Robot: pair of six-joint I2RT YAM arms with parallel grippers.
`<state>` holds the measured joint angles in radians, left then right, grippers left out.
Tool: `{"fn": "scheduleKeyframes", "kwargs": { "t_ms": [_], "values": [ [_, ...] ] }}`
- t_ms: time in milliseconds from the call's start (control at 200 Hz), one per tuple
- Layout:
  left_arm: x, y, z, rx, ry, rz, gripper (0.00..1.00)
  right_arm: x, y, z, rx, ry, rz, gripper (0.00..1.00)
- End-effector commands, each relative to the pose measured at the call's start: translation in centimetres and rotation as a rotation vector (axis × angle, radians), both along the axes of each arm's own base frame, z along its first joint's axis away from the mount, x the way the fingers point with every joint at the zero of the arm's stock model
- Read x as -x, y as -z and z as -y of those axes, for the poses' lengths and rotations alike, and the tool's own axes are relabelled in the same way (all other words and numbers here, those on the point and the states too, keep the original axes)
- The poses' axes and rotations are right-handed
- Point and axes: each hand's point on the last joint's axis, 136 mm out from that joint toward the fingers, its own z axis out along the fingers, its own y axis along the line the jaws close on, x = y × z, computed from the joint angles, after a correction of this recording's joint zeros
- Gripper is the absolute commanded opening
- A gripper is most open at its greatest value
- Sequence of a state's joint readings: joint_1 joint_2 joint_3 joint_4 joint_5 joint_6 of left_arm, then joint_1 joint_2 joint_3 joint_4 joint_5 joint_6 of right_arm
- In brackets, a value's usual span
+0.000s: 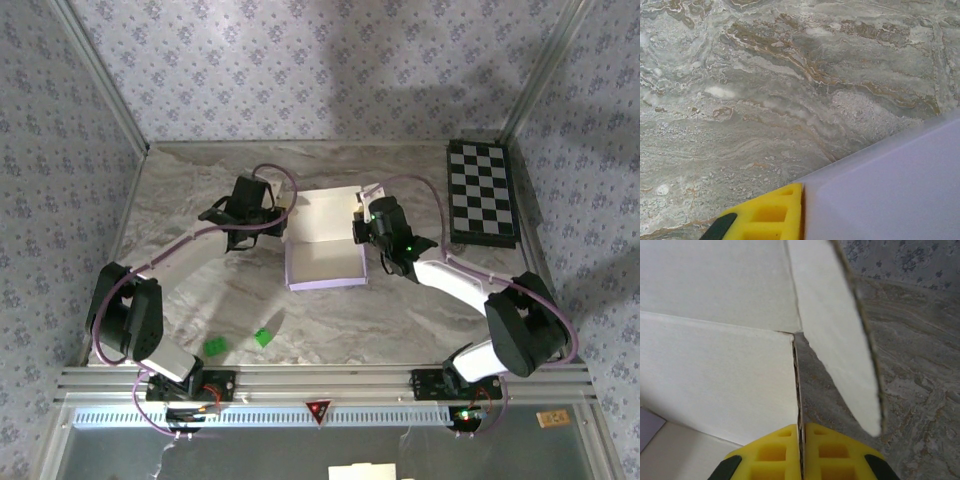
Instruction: Fold the paper box
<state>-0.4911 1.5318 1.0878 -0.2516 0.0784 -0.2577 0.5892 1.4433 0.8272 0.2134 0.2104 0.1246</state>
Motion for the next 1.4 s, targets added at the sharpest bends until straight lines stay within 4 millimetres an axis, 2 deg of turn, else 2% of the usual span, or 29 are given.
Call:
{"fn": "scheduleKeyframes", "kwargs": {
  "t_ms": [0, 205, 315, 390, 500, 955, 1159, 1279, 1394],
  "values": [
    [-0.4, -2.2, -0.3, 0.022, -0.042, 0.027, 0.09, -0.7, -0.7, 0.5, -0.023, 0.067, 0.035, 0.0],
    [-1.2, -2.5, -0.4, 0.045, -0.091, 0.033, 0.02, -0.5, -0.7, 0.4, -0.041, 0.121, 0.061, 0.0],
    [-2.0, -2.9, -0.9, 0.06, -0.156, 0.051, 0.0, -0.8, -0.6, 1.1, -0.081, 0.245, 0.07, 0.0],
    [-2.5, -3.1, -1.2, 0.074, -0.19, 0.063, 0.0, -0.9, 0.4, 1.7, -0.111, 0.343, 0.029, 0.0],
    [-3.0, -3.5, -1.6, 0.099, -0.237, 0.102, 0.0, -1.2, 1.3, 1.3, -0.155, 0.386, 0.047, 0.0],
    [-5.5, -3.7, -2.2, 0.216, -0.346, 0.233, 0.0, -2.4, 2.2, 0.4, -0.177, 0.547, 0.218, 0.0],
    [-4.8, -2.0, -2.6, 0.258, -0.384, 0.233, 0.0, -2.0, 3.4, -0.5, -0.151, 0.511, 0.253, 0.0],
    [-3.9, -1.9, -2.7, 0.257, -0.387, 0.26, 0.0, -1.2, 4.2, -0.3, -0.129, 0.498, 0.28, 0.0],
    [-3.2, -2.3, -3.0, 0.264, -0.386, 0.299, 0.0, -0.5, 3.9, -0.4, -0.132, 0.48, 0.328, 0.0]
  ]
}}
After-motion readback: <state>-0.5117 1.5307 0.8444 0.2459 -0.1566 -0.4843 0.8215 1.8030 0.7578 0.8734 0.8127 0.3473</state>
